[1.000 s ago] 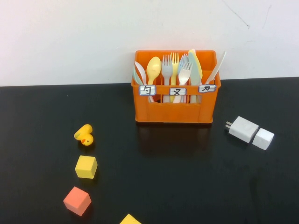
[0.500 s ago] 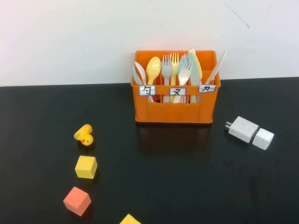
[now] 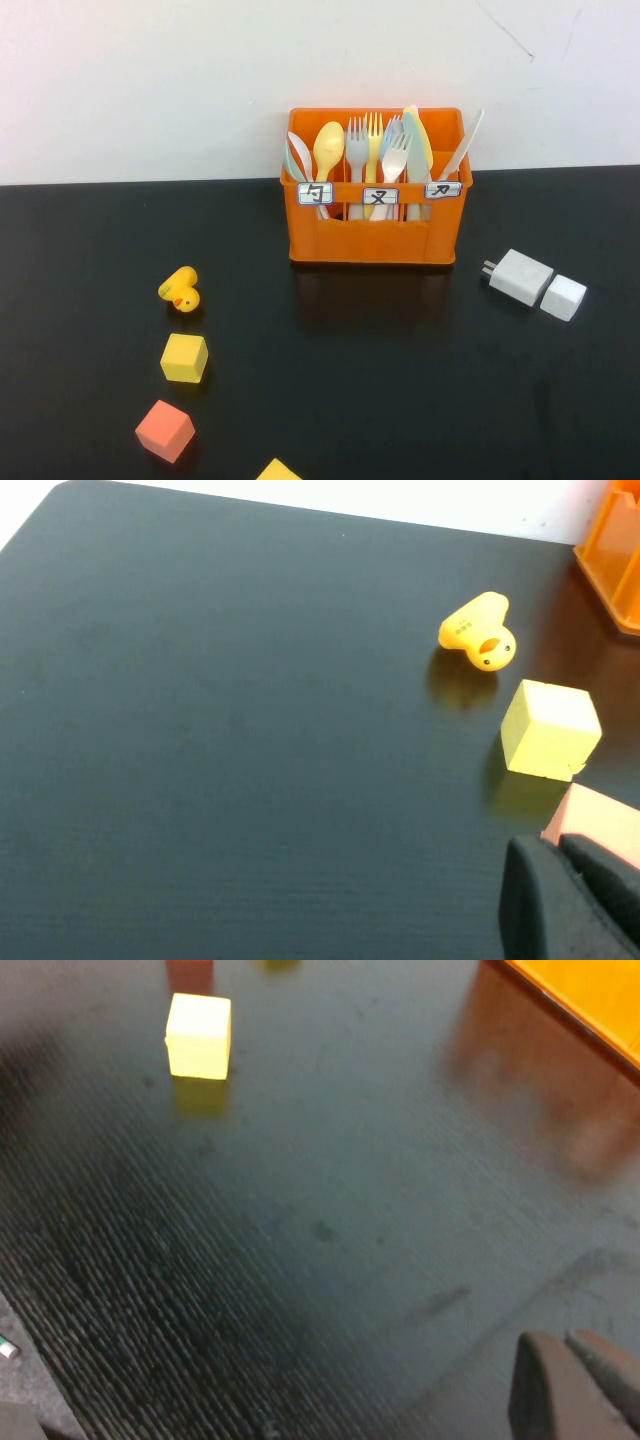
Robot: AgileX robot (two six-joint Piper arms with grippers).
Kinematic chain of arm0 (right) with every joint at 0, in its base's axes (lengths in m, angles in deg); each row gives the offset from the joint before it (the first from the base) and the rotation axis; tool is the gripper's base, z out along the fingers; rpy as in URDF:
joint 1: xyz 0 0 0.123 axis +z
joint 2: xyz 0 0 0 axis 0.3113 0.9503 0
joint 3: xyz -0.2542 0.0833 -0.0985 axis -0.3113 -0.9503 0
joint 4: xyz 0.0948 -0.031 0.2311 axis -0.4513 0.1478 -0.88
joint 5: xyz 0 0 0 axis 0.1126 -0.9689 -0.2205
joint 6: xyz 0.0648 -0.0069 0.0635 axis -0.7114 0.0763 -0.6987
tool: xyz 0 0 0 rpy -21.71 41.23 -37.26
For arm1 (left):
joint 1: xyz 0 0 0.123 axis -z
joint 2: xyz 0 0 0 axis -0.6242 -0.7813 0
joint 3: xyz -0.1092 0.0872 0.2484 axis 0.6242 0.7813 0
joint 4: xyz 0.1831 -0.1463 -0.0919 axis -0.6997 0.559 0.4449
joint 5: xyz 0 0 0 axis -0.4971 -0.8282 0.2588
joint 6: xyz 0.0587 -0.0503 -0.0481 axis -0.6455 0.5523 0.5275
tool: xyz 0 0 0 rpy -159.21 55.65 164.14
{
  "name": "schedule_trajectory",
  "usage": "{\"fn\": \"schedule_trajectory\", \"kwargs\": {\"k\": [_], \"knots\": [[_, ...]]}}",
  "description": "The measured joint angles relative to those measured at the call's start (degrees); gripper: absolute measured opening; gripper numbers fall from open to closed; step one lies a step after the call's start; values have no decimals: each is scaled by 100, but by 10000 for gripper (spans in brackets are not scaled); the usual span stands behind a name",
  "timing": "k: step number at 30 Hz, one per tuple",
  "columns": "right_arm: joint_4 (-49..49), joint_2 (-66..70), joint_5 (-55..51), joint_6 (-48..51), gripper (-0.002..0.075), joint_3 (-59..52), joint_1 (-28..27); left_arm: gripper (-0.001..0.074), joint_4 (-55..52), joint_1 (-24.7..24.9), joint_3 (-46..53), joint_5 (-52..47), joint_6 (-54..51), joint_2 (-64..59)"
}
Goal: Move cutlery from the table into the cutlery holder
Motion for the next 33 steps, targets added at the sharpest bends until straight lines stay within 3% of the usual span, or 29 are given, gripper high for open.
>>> {"fn": "schedule_trajectory", "kwargs": {"k": [23, 28, 33], "knots": [[67, -238, -2, 117, -2, 0, -11, -1, 122, 0, 0, 0, -72, 0], [40, -792, 359, 242, -2, -182, -946, -1, 122, 0, 0, 0, -82, 0], [-309, -1241, 1208, 242, -2, -942, -2584, -1, 122, 0, 0, 0, -82, 0]]}}
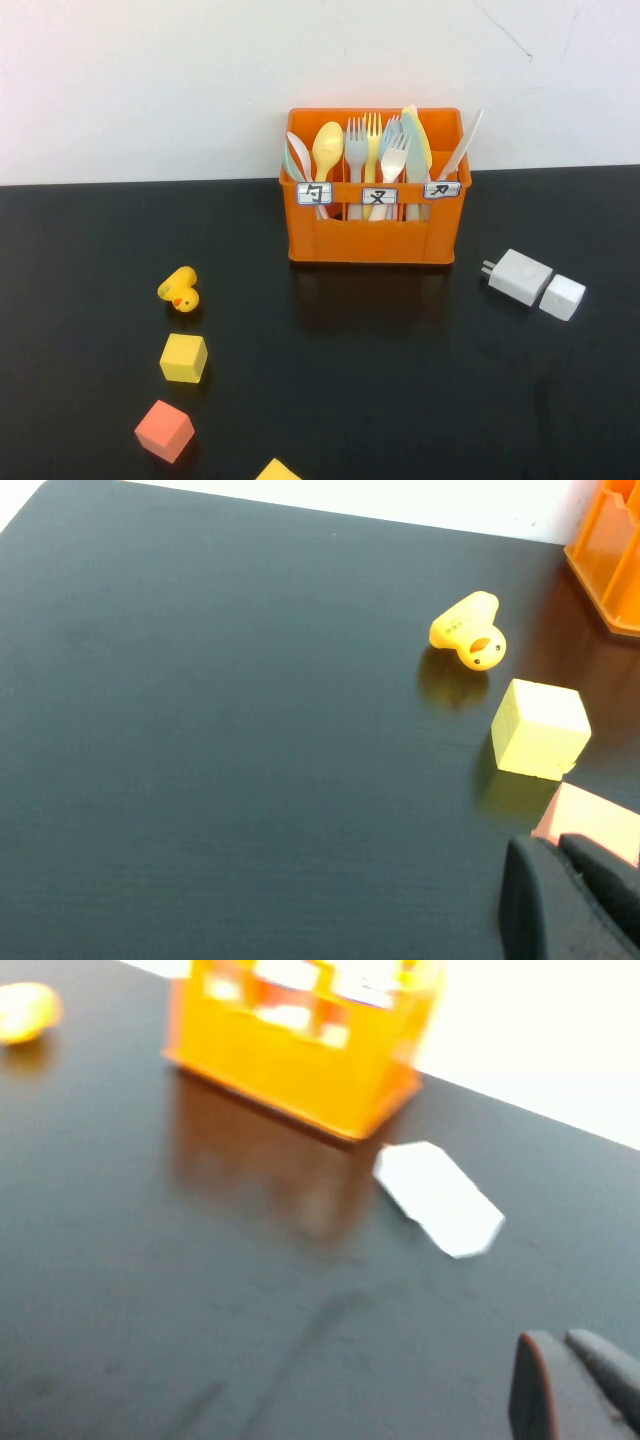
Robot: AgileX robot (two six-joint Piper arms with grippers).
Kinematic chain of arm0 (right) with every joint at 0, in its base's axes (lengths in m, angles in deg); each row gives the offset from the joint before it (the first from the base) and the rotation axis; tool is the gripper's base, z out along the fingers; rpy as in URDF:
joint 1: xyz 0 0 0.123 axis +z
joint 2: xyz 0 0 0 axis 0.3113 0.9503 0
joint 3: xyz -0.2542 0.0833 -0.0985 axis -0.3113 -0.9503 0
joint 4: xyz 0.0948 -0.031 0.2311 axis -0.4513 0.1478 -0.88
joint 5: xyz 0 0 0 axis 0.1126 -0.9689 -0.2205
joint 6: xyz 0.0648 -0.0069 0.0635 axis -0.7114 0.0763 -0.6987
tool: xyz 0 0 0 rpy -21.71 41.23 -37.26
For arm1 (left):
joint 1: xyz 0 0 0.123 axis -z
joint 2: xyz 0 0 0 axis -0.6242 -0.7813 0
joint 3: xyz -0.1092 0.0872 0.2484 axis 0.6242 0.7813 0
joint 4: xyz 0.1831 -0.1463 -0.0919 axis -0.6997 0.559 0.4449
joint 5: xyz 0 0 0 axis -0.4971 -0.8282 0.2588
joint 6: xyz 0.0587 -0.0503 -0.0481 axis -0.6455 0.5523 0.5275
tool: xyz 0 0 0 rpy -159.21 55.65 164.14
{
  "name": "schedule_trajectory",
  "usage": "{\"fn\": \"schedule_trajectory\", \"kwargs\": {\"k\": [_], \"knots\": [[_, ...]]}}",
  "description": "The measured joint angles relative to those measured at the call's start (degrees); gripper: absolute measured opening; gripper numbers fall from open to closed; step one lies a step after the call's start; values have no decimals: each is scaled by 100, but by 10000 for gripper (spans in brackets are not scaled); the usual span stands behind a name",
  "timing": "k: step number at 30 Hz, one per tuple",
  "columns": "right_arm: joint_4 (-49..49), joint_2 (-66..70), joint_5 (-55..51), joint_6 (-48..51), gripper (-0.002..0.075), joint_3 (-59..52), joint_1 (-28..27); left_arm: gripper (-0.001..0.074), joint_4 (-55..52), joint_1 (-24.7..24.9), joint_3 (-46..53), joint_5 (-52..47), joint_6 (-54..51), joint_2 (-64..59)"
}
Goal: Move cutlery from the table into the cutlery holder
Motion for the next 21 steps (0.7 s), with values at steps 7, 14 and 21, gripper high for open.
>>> {"fn": "schedule_trajectory", "kwargs": {"k": [7, 14, 21], "knots": [[-641, -351, 317, 4, -2, -975, -1546, -1, 0, 0, 0, 0, 0, 0], [-702, -351, 281, 4, -2, -1241, -1764, -1, 0, 0, 0, 0, 0, 0], [-344, -351, 623, -18, -2, -1333, -1764, -1, 9, 0, 0, 0, 0, 0]]}}
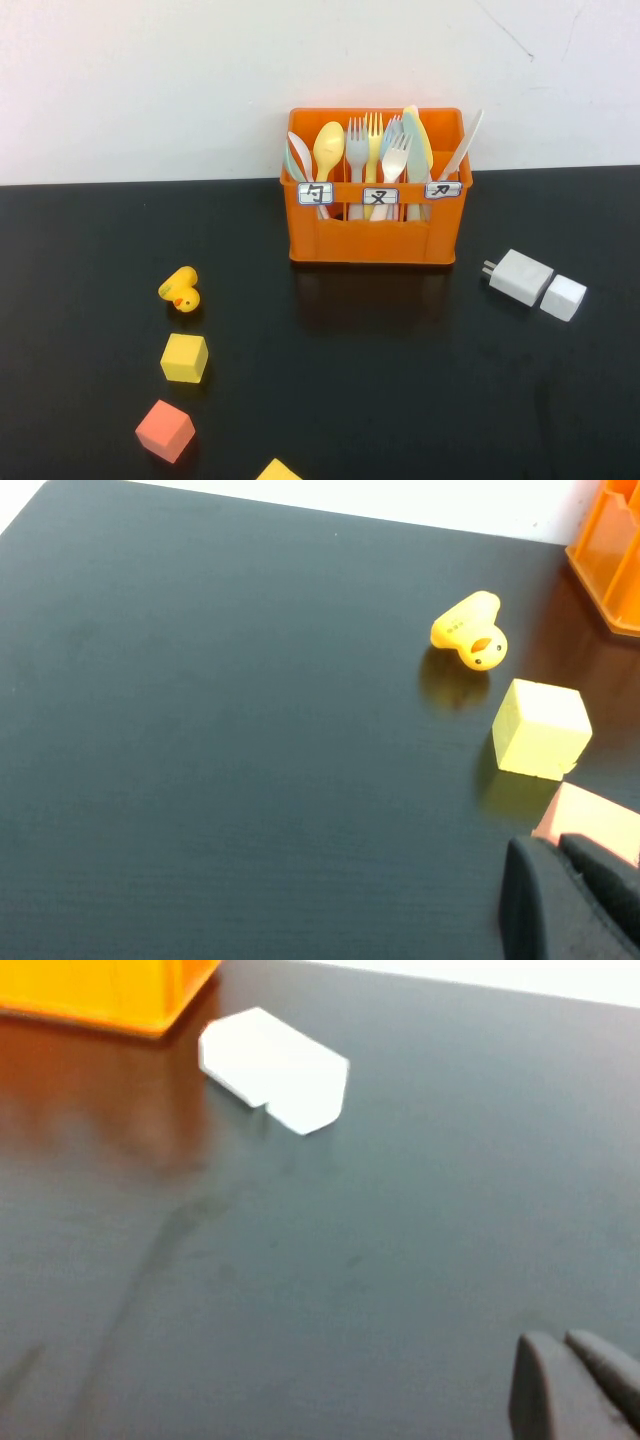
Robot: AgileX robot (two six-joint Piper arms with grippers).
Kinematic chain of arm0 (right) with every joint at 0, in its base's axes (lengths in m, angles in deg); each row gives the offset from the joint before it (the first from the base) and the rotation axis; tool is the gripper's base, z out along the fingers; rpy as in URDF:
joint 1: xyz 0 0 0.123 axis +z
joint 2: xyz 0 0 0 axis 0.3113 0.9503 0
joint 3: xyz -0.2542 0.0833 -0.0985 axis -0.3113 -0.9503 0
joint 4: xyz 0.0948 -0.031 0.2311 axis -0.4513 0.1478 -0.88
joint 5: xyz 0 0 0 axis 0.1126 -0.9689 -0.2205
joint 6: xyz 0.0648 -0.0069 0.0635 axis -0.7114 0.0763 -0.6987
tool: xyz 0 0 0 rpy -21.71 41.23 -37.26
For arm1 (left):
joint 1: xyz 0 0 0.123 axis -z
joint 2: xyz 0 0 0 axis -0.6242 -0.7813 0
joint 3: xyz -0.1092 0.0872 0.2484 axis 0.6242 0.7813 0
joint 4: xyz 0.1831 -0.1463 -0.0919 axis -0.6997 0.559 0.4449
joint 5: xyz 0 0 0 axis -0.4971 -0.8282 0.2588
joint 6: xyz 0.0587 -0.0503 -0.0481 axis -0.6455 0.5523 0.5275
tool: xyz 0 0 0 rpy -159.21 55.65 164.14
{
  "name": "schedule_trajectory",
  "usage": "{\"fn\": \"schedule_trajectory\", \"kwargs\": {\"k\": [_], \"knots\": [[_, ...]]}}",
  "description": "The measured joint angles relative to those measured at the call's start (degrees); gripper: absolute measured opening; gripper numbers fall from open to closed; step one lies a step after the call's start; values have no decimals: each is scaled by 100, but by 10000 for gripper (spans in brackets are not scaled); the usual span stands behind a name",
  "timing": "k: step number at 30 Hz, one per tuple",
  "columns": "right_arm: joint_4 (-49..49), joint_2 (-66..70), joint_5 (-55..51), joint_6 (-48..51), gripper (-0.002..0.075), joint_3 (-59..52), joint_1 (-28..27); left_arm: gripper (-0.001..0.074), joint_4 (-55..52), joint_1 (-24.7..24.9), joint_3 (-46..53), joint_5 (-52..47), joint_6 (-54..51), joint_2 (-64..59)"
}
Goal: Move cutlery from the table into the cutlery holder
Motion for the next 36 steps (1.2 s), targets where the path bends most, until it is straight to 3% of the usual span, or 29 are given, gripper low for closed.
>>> {"fn": "schedule_trajectory", "kwargs": {"k": [8, 12, 36], "knots": [[503, 0, 316, -132, -2, -54, -27, -1, 0, 0, 0, 0, -12, 0], [525, 0, 316, 200, -2, -54, -27, -1, 0, 0, 0, 0, -12, 0], [558, 0, 294, -137, -2, -54, -27, -1, 0, 0, 0, 0, -12, 0]]}}
